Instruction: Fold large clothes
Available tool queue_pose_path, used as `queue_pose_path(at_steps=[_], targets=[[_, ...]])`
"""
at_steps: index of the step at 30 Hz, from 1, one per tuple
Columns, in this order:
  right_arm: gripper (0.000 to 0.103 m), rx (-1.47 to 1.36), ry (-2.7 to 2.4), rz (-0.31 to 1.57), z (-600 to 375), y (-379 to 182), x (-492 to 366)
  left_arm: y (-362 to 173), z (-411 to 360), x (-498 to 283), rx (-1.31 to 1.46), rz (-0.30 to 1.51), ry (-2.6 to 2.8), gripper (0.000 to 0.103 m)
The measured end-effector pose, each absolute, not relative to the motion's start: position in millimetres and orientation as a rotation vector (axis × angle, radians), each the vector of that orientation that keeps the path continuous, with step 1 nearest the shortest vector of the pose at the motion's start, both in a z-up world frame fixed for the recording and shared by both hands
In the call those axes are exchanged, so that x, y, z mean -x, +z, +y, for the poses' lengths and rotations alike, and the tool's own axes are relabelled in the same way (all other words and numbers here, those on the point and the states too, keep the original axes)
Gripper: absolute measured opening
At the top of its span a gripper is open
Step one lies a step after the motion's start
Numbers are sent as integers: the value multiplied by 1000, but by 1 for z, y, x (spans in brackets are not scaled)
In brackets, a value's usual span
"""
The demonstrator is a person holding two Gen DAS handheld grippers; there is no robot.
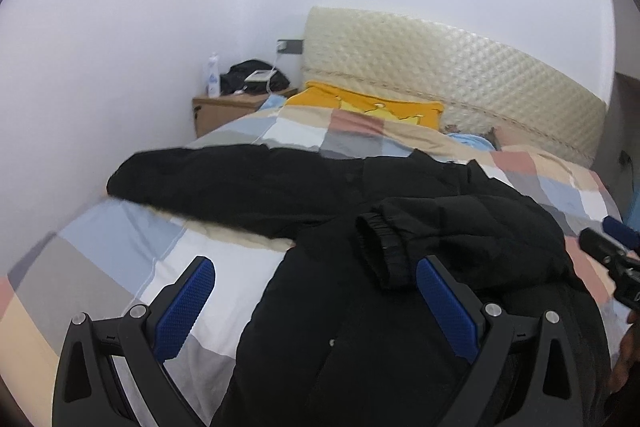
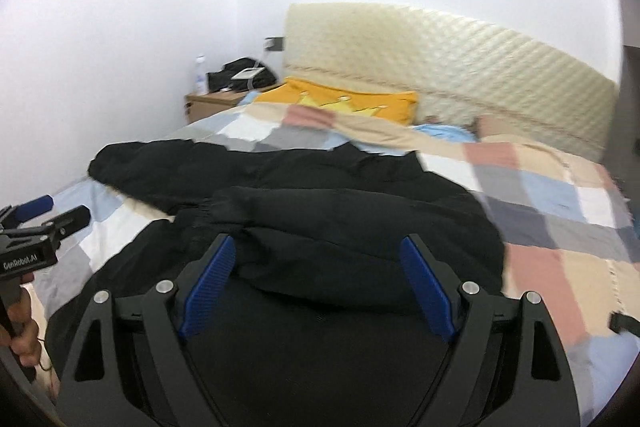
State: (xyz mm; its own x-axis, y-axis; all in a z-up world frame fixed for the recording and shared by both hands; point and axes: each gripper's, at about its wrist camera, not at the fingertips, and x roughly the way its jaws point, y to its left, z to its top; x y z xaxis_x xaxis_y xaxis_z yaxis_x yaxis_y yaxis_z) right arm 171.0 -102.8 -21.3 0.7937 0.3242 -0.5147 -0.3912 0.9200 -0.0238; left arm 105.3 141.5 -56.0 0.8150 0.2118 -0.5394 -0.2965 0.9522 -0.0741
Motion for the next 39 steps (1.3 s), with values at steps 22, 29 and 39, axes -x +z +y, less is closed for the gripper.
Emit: queue_pose_path(at_steps=[22, 29, 39], targets=[[85, -71, 215, 465, -211, 15, -61, -31, 97, -55, 109, 514, 136, 102], [85, -80, 227, 461, -225, 13, -27, -40, 76, -48, 71, 528, 81, 102], [85, -88, 217, 475, -234, -9, 4, -53, 55, -57, 7, 540, 19, 102]])
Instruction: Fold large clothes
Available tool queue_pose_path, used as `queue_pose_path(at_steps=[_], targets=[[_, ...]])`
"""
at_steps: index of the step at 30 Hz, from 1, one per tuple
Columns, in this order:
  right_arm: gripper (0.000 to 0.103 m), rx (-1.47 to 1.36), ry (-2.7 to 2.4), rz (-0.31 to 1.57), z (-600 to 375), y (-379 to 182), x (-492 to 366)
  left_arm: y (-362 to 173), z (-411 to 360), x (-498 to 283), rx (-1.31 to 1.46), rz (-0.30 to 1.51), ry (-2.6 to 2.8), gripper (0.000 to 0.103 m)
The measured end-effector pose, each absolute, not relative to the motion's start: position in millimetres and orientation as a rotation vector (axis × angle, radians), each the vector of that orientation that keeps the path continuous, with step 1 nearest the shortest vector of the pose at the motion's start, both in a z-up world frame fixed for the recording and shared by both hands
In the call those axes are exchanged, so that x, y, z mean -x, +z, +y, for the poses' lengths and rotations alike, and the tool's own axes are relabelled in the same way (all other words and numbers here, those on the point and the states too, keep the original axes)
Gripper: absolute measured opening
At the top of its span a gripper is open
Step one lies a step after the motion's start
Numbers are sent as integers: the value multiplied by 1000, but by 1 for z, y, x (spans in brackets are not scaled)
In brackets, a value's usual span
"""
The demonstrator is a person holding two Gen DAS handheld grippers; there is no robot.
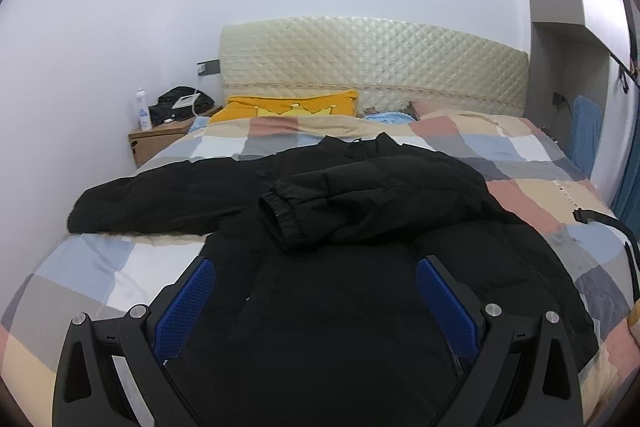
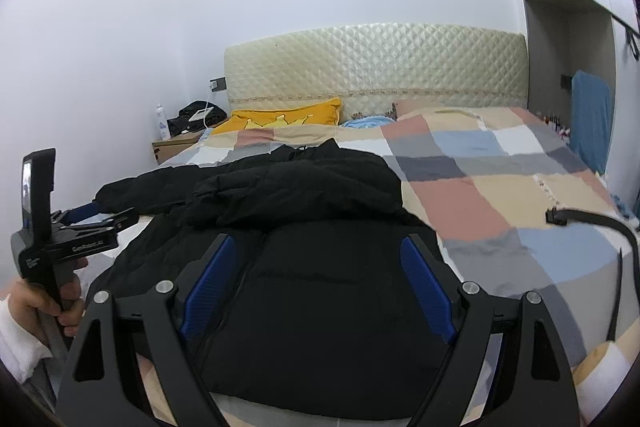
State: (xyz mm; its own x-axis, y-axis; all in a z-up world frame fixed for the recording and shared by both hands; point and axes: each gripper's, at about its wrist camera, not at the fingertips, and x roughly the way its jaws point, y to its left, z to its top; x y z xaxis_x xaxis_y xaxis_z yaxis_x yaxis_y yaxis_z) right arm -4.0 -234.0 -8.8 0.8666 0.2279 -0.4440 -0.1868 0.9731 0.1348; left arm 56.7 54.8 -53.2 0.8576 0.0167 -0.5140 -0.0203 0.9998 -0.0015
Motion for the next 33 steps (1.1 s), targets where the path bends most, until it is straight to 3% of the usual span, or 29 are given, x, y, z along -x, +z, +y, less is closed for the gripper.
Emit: queue_pose_path(at_steps=[15, 29, 31, 33], targets=[[85, -112, 221, 498, -235, -30, -19, -25, 116, -118, 28, 550, 54, 102], [86, -137, 135, 513, -246, -42, -25, -23, 306, -148, 118, 637, 260, 102], [88, -135, 132, 529, -240, -42, -30, -35, 337, -155, 190, 667, 243, 102], [98, -128, 131, 538, -235, -41, -32, -57, 366, -163, 249, 686, 278, 102]])
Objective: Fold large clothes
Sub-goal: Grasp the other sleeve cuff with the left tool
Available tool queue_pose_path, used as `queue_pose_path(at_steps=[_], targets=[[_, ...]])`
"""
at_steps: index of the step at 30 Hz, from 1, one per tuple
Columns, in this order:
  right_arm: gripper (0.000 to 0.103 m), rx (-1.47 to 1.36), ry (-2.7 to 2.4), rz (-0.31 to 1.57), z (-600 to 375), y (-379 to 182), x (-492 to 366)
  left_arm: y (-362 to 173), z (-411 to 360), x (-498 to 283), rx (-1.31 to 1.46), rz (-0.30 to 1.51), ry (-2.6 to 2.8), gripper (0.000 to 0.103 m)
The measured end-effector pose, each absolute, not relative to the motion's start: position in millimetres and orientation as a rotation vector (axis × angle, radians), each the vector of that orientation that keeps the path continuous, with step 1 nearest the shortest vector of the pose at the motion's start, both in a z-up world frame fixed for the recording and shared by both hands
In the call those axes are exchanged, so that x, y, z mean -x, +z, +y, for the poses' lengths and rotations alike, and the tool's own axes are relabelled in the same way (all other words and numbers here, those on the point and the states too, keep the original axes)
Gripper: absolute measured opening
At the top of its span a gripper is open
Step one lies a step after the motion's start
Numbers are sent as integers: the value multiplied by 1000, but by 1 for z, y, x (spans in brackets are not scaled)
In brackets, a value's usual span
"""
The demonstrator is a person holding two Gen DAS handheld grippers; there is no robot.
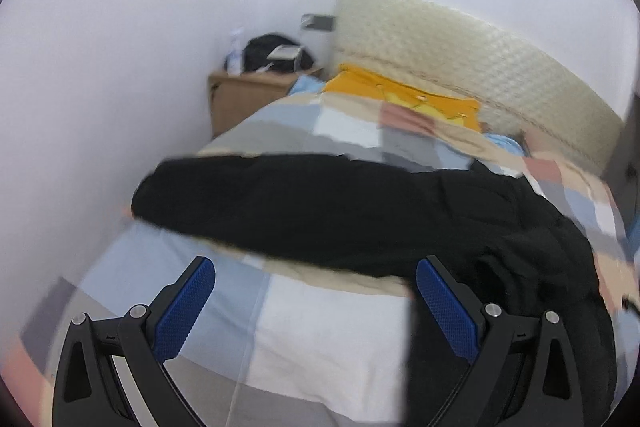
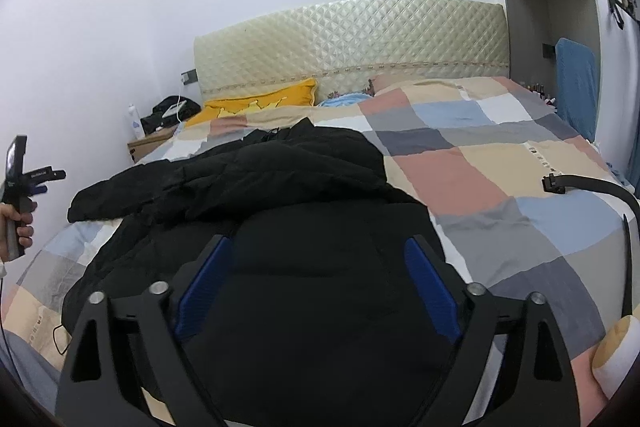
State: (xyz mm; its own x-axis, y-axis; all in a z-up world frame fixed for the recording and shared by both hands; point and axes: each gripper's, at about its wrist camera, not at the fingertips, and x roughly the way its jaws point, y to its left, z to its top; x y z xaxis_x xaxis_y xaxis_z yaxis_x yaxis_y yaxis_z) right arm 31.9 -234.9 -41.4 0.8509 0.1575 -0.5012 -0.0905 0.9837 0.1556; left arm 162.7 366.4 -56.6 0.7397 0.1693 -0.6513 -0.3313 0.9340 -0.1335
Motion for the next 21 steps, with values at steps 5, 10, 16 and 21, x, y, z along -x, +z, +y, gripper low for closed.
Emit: queue_pose_path(at_steps=[5, 10, 16, 21], targets=[[103, -82, 109, 554, -218, -42, -37, -130, 427, -175, 494, 775, 339, 100], [103, -84, 76, 595, -210, -46, -48, -181, 472, -182, 670, 781, 301, 100], [103, -195, 43, 679, -206, -61, -73, -215, 524, -197, 843, 704, 274, 99], [103, -130, -8, 690, -191, -67, -88, -225, 562, -226, 842, 644, 280, 99]])
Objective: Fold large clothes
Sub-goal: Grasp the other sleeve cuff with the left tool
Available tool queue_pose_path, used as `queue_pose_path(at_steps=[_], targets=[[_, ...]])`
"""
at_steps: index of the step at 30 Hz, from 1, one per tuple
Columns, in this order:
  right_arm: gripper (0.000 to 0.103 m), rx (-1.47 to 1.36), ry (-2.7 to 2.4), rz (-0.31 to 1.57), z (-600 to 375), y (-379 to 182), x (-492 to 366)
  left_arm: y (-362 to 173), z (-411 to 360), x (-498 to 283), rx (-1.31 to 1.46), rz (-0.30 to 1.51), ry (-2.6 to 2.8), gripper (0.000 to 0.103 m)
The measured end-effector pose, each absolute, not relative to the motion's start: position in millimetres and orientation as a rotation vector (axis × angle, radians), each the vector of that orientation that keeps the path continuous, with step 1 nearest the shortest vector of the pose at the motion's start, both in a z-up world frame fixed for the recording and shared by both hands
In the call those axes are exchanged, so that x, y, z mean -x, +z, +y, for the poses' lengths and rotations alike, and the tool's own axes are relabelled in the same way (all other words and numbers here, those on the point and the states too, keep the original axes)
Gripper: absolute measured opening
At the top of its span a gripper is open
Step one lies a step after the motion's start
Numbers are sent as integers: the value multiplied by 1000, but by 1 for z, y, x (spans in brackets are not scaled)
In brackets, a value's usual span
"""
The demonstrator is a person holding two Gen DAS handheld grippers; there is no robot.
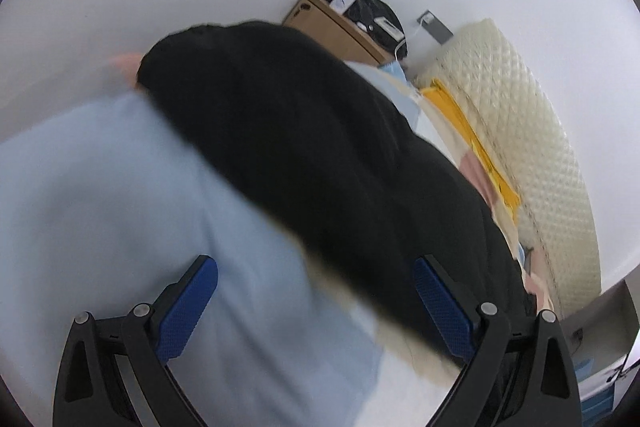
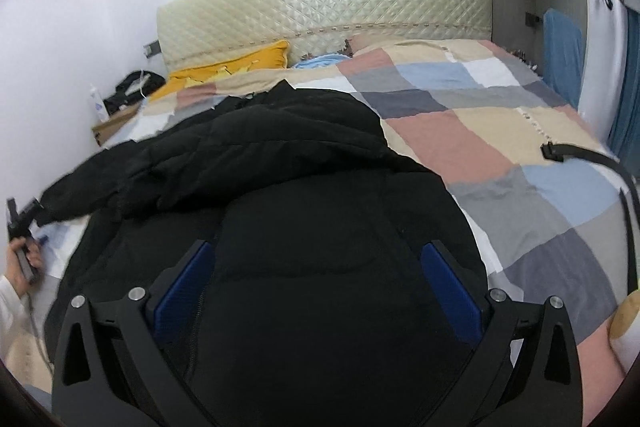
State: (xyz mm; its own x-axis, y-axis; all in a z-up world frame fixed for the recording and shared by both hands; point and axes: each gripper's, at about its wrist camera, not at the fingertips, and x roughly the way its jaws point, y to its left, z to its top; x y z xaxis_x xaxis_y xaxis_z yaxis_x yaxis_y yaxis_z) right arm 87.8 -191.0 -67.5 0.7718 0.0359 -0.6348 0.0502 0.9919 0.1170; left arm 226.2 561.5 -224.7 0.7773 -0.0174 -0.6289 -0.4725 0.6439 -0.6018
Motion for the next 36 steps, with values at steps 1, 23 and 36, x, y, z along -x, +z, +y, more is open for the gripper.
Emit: queue_pose_path(at_steps=[1, 23, 36], targets=[[103, -127, -11, 692, -189, -68, -90, -228, 567, -231, 844, 638, 285, 99], [103, -46, -1, 731, -169, -86, -110, -194, 583, -339, 573, 736, 536, 38], [103, -141, 36, 664, -187, -61, -92, -75, 540, -312, 500, 610, 601, 10]])
